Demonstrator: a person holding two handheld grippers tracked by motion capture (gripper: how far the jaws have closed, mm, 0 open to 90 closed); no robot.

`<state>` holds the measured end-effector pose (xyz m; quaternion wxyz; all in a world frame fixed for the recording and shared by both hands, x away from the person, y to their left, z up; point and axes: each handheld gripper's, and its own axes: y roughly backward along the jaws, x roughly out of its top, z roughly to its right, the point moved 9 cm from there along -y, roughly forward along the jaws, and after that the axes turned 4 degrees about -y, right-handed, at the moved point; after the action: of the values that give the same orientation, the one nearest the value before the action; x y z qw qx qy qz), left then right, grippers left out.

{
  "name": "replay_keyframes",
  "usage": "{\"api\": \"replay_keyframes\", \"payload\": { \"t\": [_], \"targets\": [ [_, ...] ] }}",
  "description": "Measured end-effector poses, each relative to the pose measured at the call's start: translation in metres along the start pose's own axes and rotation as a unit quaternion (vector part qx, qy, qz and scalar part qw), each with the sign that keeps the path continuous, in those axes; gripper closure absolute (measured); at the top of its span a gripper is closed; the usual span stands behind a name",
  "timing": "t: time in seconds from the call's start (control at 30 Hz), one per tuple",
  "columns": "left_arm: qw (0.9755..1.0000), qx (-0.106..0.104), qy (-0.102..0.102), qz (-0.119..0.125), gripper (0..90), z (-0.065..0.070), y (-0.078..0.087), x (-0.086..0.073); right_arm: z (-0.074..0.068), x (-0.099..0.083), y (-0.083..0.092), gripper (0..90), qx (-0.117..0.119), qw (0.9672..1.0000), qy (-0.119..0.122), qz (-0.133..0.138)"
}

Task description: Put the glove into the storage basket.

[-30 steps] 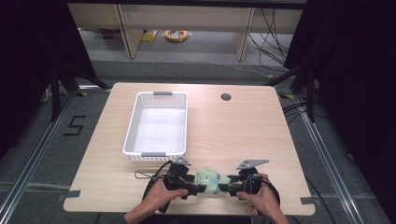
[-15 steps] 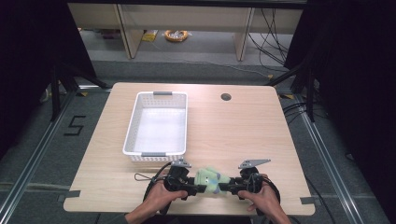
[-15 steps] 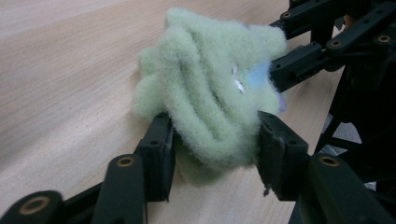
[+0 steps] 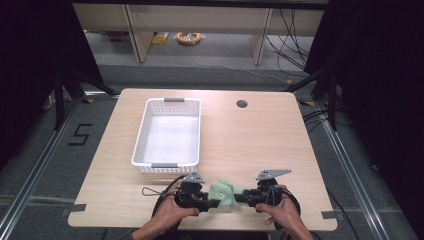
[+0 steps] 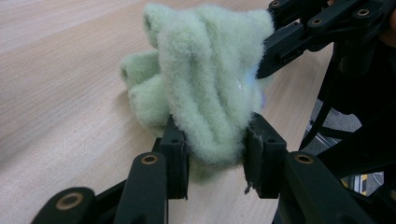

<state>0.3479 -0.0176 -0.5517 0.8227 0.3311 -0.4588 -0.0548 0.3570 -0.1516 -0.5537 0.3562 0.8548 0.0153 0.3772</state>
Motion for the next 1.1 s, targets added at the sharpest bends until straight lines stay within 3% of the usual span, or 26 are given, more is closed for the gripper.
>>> {"api": "replay_keyframes", "payload": {
  "t": [0.03,0.13,0.2,0.23,0.27,0.3,0.37,0.43,0.53,0.57,0.6,0.63,0.67,0.77,0.83,0.87,0.93,1.0,1.07,1.1],
  "targets": [
    [1.0000,-0.002,-0.003,-0.003,64.7,0.000,0.001,0.000,0.002,0.001,0.001,71.9,-0.007,0.9999,0.010,0.004],
    [1.0000,-0.003,-0.004,0.003,65.9,0.003,0.004,0.002,-0.001,0.003,0.003,72.6,-0.005,0.9999,0.009,0.005],
    [0.9999,-0.004,-0.009,0.004,66.8,0.004,0.006,0.003,-0.007,0.004,0.004,73.0,0.003,1.0000,-0.009,0.003],
    [0.9999,-0.003,-0.008,0.011,67.4,0.005,0.007,0.005,-0.005,0.006,0.004,73.1,0.002,0.9999,0.008,0.011],
    [0.9998,-0.006,-0.016,0.006,68.1,0.005,0.008,0.004,-0.007,0.007,0.005,73.2,0.004,0.9999,0.008,0.011],
    [0.9999,-0.006,-0.012,0.008,68.4,0.006,0.010,0.005,-0.009,0.006,0.006,73.3,-0.005,1.0000,-0.004,0.007],
    [0.9997,-0.008,-0.021,0.010,69.1,0.006,0.013,0.005,-0.011,0.009,0.006,73.7,0.006,0.9999,0.008,0.014],
    [0.9997,0.001,-0.017,0.017,69.3,0.006,0.013,0.005,-0.014,0.010,0.006,73.9,0.004,0.9998,0.014,0.013],
    [0.9998,-0.005,-0.015,0.015,69.6,0.005,0.013,0.004,-0.014,0.010,0.008,74.6,-0.004,0.9998,0.016,0.012],
    [0.9998,-0.005,-0.012,0.015,69.8,0.005,0.014,0.005,-0.018,0.011,0.009,74.8,0.005,0.9999,0.008,0.012],
    [0.9998,-0.002,-0.010,0.019,70.1,0.005,0.014,0.006,-0.018,0.013,0.010,74.9,0.009,0.9996,0.023,0.015],
    [0.9997,-0.011,-0.009,0.022,70.3,0.006,0.016,0.007,-0.020,0.014,0.010,74.9,0.011,0.9996,0.017,0.018],
    [0.9996,-0.009,-0.013,0.024,70.4,0.005,0.017,0.009,-0.021,0.017,0.012,74.9,0.010,0.9992,0.031,0.024],
    [0.9995,-0.004,-0.012,0.029,70.5,0.006,0.019,0.012,-0.021,0.019,0.014,74.9,0.008,0.9990,0.036,0.025],
    [0.9996,-0.005,-0.013,0.025,70.5,0.006,0.018,0.012,-0.025,0.020,0.015,75.0,0.019,0.9993,0.019,0.027],
    [0.9996,-0.010,-0.011,0.023,70.4,0.006,0.017,0.011,-0.022,0.020,0.016,75.0,0.008,0.9994,0.023,0.025],
    [0.9998,-0.006,-0.009,0.017,69.3,0.005,0.015,0.009,-0.021,0.020,0.015,75.0,0.010,0.9991,0.033,0.025],
    [0.9999,-0.014,0.000,0.009,66.8,0.003,0.012,0.005,-0.021,0.017,0.014,75.0,0.008,0.9997,0.015,0.017],
    [0.9998,-0.013,0.012,-0.004,60.2,0.001,0.009,0.001,-0.016,0.017,0.013,75.0,0.001,0.9993,0.031,0.020],
    [0.9995,-0.014,0.025,-0.011,57.1,0.000,0.008,-0.002,-0.018,0.015,0.012,74.9,0.010,0.9996,0.022,0.012]
  ]
}}
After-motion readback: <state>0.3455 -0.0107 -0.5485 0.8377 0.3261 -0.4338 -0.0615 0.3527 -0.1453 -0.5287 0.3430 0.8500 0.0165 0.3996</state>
